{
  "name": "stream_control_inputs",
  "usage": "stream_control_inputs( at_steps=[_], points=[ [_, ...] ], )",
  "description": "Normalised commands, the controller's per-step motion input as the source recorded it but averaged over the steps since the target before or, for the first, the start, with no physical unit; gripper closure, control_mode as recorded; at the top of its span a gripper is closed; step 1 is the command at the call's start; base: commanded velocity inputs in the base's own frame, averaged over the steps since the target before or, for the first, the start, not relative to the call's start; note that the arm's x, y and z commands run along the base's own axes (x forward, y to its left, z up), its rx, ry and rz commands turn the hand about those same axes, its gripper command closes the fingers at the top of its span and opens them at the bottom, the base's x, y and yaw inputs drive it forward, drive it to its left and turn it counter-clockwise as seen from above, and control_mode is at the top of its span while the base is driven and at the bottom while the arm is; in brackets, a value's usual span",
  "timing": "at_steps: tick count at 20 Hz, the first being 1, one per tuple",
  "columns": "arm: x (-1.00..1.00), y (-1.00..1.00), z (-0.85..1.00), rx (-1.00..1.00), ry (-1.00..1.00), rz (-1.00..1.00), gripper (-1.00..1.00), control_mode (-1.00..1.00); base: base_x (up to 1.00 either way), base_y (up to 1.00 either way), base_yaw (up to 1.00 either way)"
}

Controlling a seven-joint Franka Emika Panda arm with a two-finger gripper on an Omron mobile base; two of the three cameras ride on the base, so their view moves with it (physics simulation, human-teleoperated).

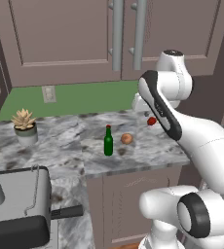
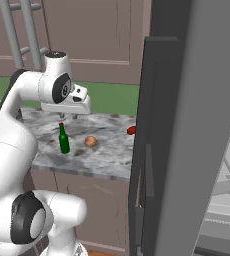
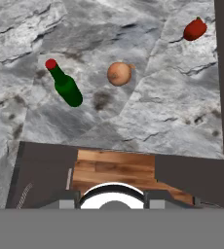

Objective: Place the beer on the top shelf of the fridge to keep it out of children's reach, and place the onion and bell pepper on lower shelves for easy access.

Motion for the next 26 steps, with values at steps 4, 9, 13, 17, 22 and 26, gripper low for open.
stream_control_inputs(
  at_steps=[4, 9, 13, 17, 22, 26],
  points=[
    [0.06, 0.0, -0.17, 0.0, 0.0, 0.0, -1.0, -1.0, 0.0, 0.0, 0.0],
    [0.02, 0.0, -0.56, 0.01, -0.04, 0.01, -1.0, -1.0, 0.0, 0.0, 0.0],
    [0.01, 0.0, -0.41, 0.01, -0.03, 0.0, -1.0, -1.0, 0.0, 0.0, 0.0],
    [0.09, 0.0, -0.34, 0.0, 0.0, 0.0, -1.0, -1.0, 0.0, 0.0, 0.0],
    [0.28, -0.04, -0.48, 0.0, 0.0, 0.0, -1.0, -1.0, 0.0, 0.0, 0.0],
    [0.34, -0.03, -0.41, 0.0, 0.0, 0.0, -1.0, -1.0, 0.0, 0.0, 0.0]
  ],
)
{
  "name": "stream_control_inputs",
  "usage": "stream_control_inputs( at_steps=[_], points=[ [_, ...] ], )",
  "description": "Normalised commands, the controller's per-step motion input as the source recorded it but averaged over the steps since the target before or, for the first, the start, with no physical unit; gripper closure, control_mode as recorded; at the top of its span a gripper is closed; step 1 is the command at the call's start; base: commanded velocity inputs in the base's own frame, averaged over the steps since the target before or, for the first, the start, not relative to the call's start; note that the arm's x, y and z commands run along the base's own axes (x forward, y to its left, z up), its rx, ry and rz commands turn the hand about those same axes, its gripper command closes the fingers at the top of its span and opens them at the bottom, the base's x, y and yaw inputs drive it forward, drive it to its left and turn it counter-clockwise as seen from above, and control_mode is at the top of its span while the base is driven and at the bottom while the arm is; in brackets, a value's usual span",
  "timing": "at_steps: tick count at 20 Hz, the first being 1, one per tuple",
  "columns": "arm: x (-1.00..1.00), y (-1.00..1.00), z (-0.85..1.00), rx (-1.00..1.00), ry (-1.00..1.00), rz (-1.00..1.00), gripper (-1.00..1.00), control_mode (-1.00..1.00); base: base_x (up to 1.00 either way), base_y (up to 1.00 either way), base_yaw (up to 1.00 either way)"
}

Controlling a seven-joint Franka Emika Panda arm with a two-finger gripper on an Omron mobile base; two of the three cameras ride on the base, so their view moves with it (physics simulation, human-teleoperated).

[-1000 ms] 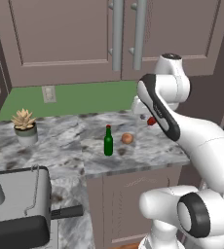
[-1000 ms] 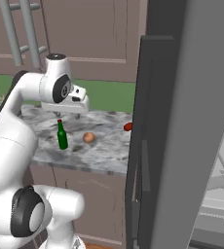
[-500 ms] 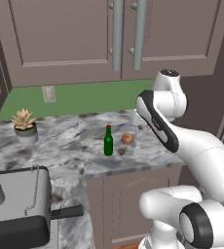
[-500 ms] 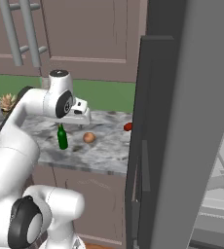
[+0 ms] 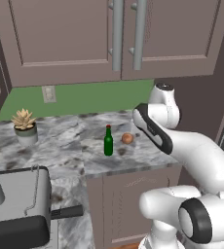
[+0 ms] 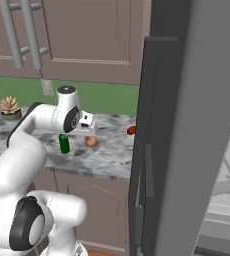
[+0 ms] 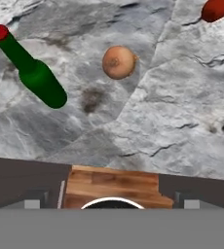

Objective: Place the beer on the top shelf of the fridge to keep it out of children's reach, and place the onion and bell pepper on lower shelves for easy access.

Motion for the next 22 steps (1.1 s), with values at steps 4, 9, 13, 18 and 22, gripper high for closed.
stream_control_inputs(
  at_steps=[4, 9, 13, 18, 22],
  points=[
    [0.32, -0.08, -0.34, 0.04, 0.0, 0.0, -1.0, -1.0, 0.0, 0.0, 0.0],
    [0.39, -0.03, -0.27, 0.12, 0.0, -0.03, -1.0, -1.0, 0.0, 0.0, 0.0],
    [0.43, 0.0, -0.24, 0.14, 0.0, -0.07, -1.0, -1.0, 0.0, 0.0, 0.0],
    [0.49, 0.0, -0.3, 0.14, 0.0, -0.09, -1.0, -1.0, 0.0, 0.0, 0.0],
    [0.52, 0.0, -0.31, 0.09, 0.0, -0.07, -1.0, -1.0, 0.0, 0.0, 0.0]
  ],
)
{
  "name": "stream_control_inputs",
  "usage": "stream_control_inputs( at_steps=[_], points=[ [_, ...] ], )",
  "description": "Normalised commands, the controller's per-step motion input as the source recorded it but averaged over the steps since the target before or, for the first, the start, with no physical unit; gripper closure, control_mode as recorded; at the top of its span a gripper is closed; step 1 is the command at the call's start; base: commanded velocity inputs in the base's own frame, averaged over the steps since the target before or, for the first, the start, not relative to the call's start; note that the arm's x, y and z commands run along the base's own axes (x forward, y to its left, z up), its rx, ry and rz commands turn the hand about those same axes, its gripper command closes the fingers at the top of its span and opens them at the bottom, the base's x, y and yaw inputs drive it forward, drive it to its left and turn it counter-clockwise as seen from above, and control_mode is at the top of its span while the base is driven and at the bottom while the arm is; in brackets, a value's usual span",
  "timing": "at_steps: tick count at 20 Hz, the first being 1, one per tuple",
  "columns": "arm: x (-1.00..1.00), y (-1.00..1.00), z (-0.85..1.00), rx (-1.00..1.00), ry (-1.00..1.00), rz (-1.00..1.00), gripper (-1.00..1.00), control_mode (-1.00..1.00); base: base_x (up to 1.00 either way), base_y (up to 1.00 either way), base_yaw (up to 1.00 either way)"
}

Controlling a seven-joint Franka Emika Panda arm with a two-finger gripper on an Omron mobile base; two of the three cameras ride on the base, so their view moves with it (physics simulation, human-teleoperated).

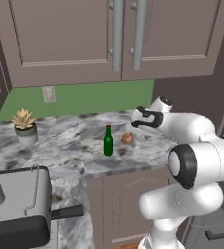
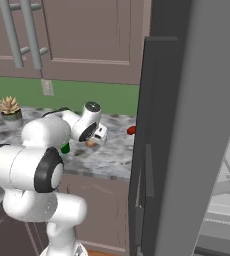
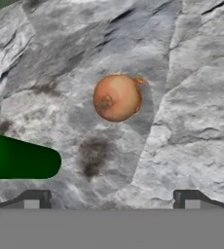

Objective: Place the beer on the top shelf of the fridge to keep it out of children's reach, and place the onion and bell pepper on lower shelves for easy access.

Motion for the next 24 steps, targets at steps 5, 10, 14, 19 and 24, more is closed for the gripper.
stream_control_inputs(
  at_steps=[5, 10, 14, 19, 24],
  points=[
    [0.54, 0.0, -0.34, 0.02, 0.01, -0.04, -1.0, -1.0, 0.0, 0.0, 0.0],
    [0.56, 0.06, -0.36, 0.0, 0.02, -0.01, -1.0, -1.0, 0.0, 0.0, 0.0],
    [0.55, 0.09, -0.33, 0.0, 0.02, 0.0, -1.0, -1.0, 0.0, 0.0, 0.0],
    [0.51, 0.01, -0.3, 0.0, 0.0, 0.0, -1.0, -1.0, 0.0, 0.0, 0.0],
    [0.4, 0.0, -0.37, 0.0, 0.03, 0.0, -1.0, -1.0, 0.0, 0.0, 0.0]
  ],
)
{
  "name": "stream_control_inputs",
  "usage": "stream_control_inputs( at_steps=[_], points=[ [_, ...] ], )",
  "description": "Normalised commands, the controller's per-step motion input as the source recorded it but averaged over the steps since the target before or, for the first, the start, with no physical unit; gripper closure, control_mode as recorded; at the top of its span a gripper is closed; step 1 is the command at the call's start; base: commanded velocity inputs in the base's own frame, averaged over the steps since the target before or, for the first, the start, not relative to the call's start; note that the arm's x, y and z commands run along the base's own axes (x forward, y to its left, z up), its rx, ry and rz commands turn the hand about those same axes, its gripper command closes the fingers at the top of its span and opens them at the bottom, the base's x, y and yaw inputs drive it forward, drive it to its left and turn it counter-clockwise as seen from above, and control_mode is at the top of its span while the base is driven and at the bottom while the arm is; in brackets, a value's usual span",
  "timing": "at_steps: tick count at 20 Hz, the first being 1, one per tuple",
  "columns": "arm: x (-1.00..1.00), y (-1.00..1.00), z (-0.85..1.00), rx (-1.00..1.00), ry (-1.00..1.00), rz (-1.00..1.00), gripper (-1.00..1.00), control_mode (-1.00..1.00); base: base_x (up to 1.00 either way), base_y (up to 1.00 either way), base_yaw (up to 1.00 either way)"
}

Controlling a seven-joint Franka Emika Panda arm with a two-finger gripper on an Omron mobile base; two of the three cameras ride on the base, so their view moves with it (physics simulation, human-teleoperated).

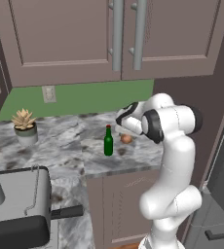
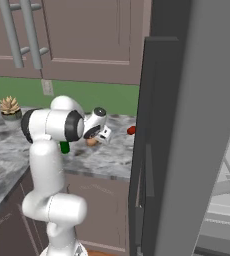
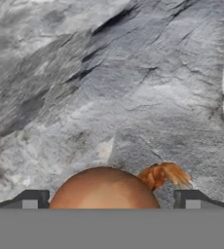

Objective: Place the beer on the top shelf of the fridge to keep it out of children's reach, and place the onion and bell pepper on lower shelves for easy access.

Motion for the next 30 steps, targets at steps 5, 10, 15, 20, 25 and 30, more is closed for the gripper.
stream_control_inputs(
  at_steps=[5, 10, 15, 20, 25, 30],
  points=[
    [0.02, 0.04, -0.38, 0.0, 0.14, 0.0, -1.0, -1.0, 0.0, 0.0, 0.0],
    [-0.01, 0.0, -0.36, 0.0, 0.16, 0.0, -1.0, -1.0, 0.0, 0.0, 0.0],
    [-0.27, 0.0, -0.45, 0.0, 0.16, 0.0, -1.0, -1.0, 0.0, 0.0, 0.0],
    [-0.54, 0.08, -0.46, 0.0, 0.07, 0.0, -1.0, -1.0, 0.0, 0.0, 0.0],
    [-0.5, 0.05, -0.46, 0.0, 0.02, 0.0, -1.0, -1.0, 0.0, 0.0, 0.0],
    [0.0, 0.1, -0.35, 0.0, 0.0, -0.01, 1.0, -1.0, 0.0, 0.0, 0.0]
  ],
)
